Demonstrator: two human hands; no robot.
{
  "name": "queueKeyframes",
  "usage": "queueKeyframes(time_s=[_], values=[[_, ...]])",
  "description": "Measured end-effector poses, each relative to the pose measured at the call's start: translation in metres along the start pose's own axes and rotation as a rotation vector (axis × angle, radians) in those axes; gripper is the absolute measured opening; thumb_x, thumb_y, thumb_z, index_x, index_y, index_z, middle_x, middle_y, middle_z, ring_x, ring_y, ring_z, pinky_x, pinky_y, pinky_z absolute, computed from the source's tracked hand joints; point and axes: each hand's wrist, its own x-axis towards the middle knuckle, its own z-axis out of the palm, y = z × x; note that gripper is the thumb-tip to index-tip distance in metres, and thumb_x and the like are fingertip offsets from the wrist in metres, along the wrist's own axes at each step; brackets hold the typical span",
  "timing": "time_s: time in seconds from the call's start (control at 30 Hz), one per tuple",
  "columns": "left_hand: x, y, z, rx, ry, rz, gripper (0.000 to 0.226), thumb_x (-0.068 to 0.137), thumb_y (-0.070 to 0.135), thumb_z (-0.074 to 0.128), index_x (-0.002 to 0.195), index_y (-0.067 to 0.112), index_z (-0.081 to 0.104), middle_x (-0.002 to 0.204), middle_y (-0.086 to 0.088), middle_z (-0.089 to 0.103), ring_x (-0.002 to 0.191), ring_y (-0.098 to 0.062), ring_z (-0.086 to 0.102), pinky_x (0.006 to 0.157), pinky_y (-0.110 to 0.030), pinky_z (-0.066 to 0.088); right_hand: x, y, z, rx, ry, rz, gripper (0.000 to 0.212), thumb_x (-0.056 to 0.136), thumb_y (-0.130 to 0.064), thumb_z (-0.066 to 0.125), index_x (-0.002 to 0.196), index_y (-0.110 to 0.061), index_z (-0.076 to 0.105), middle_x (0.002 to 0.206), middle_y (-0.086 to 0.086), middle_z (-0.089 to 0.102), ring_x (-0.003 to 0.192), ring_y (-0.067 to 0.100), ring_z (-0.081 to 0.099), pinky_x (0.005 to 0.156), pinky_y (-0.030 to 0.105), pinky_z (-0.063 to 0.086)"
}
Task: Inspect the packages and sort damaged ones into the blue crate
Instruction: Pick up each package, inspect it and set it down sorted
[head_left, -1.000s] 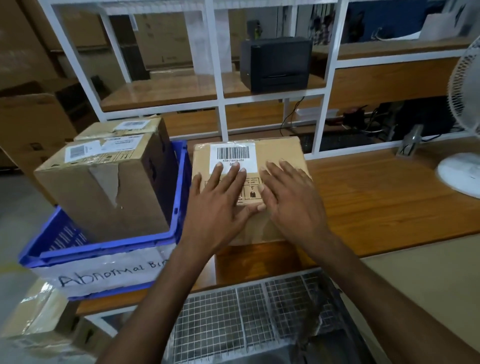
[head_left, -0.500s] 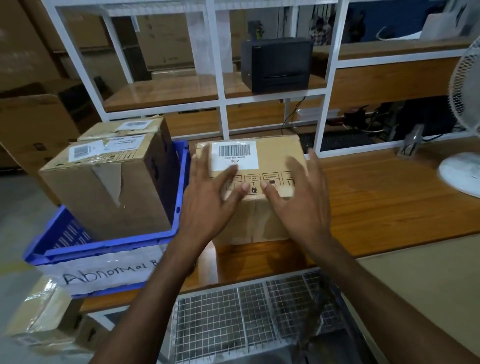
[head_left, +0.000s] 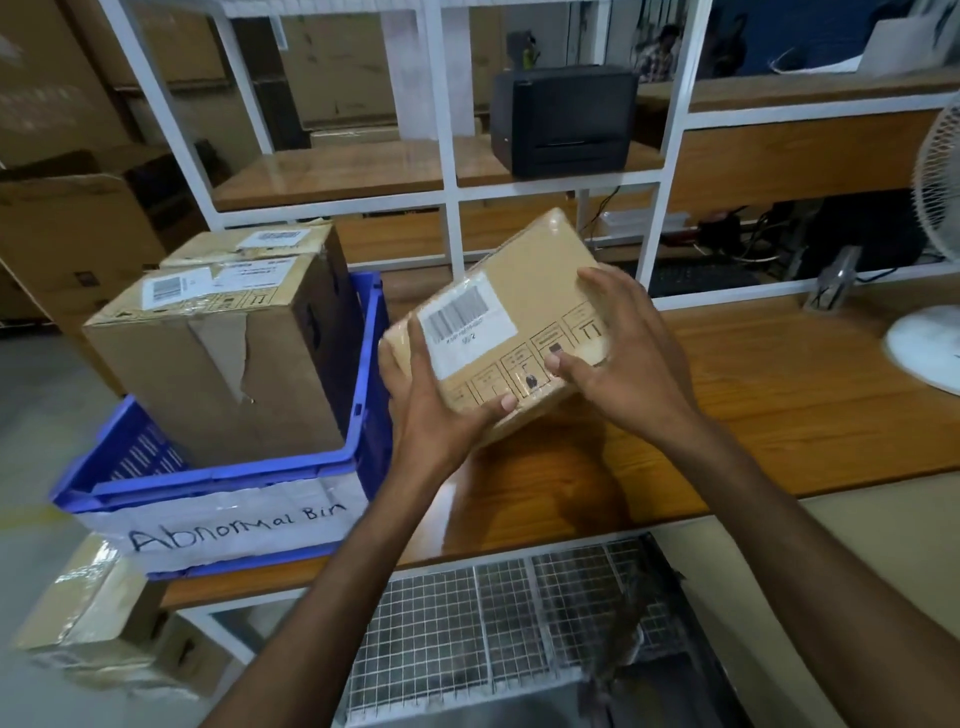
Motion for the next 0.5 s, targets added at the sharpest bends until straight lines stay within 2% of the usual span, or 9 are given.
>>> queueKeyframes(time_s=[0.1, 0.23, 0.3, 0.37, 0.4, 0.43, 0.5], values=[[-0.012, -0.009, 0.008, 0.011, -0.035, -0.099, 0.152, 0.060, 0.050, 0.096, 0.159, 0.046, -0.019, 0.168, -0.005, -0.021, 0.157, -0.027, 0.001, 0.119, -0.057, 0.026, 0.013, -0.006, -0.011, -0.067, -0.128, -0.090, 0.105, 0.078, -0.037, 0.088, 0.159, -0.040, 0.021, 0.162, -0.012, 0.031, 0.139, 0.014, 0.038, 0.104, 0.045, 0.047], [-0.027, -0.036, 0.025, 0.033, -0.081, -0.211, 0.158, 0.055, 0.058, 0.096, 0.153, 0.050, -0.028, 0.161, -0.014, 0.010, 0.147, -0.038, 0.025, 0.113, -0.062, 0.036, 0.019, -0.012, -0.008, -0.150, -0.261, -0.187, 0.118, 0.074, -0.030, 0.090, 0.163, -0.040, 0.012, 0.161, -0.007, 0.035, 0.144, 0.017, 0.033, 0.117, 0.053, 0.035], [-0.036, -0.046, 0.031, 0.052, -0.081, -0.220, 0.150, 0.061, 0.063, 0.091, 0.153, 0.050, -0.027, 0.163, -0.016, 0.017, 0.144, -0.041, 0.032, 0.111, -0.060, 0.039, 0.016, -0.014, 0.000, -0.178, -0.282, -0.197, 0.118, 0.075, -0.028, 0.089, 0.163, -0.041, 0.012, 0.161, -0.008, 0.035, 0.142, 0.015, 0.032, 0.118, 0.049, 0.033], [-0.041, -0.051, 0.035, 0.037, -0.071, -0.164, 0.133, 0.075, 0.060, 0.083, 0.159, 0.043, -0.018, 0.161, -0.011, 0.029, 0.136, -0.032, 0.047, 0.103, -0.047, 0.046, 0.006, -0.018, 0.011, -0.184, -0.323, -0.207, 0.111, 0.079, -0.022, 0.085, 0.163, -0.041, 0.015, 0.156, -0.007, 0.039, 0.136, 0.013, 0.033, 0.112, 0.045, 0.035], [-0.042, -0.053, 0.038, 0.000, -0.063, -0.132, 0.123, 0.081, 0.057, 0.080, 0.161, 0.038, -0.013, 0.155, -0.003, 0.035, 0.124, -0.021, 0.054, 0.096, -0.040, 0.050, -0.002, -0.018, 0.018, -0.185, -0.358, -0.225, 0.105, 0.082, -0.019, 0.082, 0.162, -0.040, 0.018, 0.154, -0.006, 0.041, 0.135, 0.013, 0.033, 0.111, 0.044, 0.036], [-0.044, -0.052, 0.041, -0.037, -0.066, -0.117, 0.114, 0.086, 0.055, 0.076, 0.162, 0.035, -0.008, 0.148, 0.003, 0.038, 0.112, -0.012, 0.056, 0.091, -0.037, 0.054, -0.011, -0.017, 0.027, -0.201, -0.378, -0.261, 0.098, 0.085, -0.017, 0.080, 0.161, -0.037, 0.022, 0.155, -0.006, 0.042, 0.136, 0.014, 0.032, 0.112, 0.046, 0.039], [-0.046, -0.054, 0.045, -0.087, -0.077, -0.108, 0.101, 0.091, 0.059, 0.069, 0.160, 0.035, -0.001, 0.147, 0.003, 0.044, 0.110, -0.009, 0.056, 0.089, -0.039, 0.059, -0.025, -0.006, 0.044, -0.272, -0.379, -0.336, 0.087, 0.086, -0.015, 0.079, 0.159, -0.031, 0.033, 0.159, -0.004, 0.041, 0.144, 0.018, 0.029, 0.110, 0.058, 0.042]])
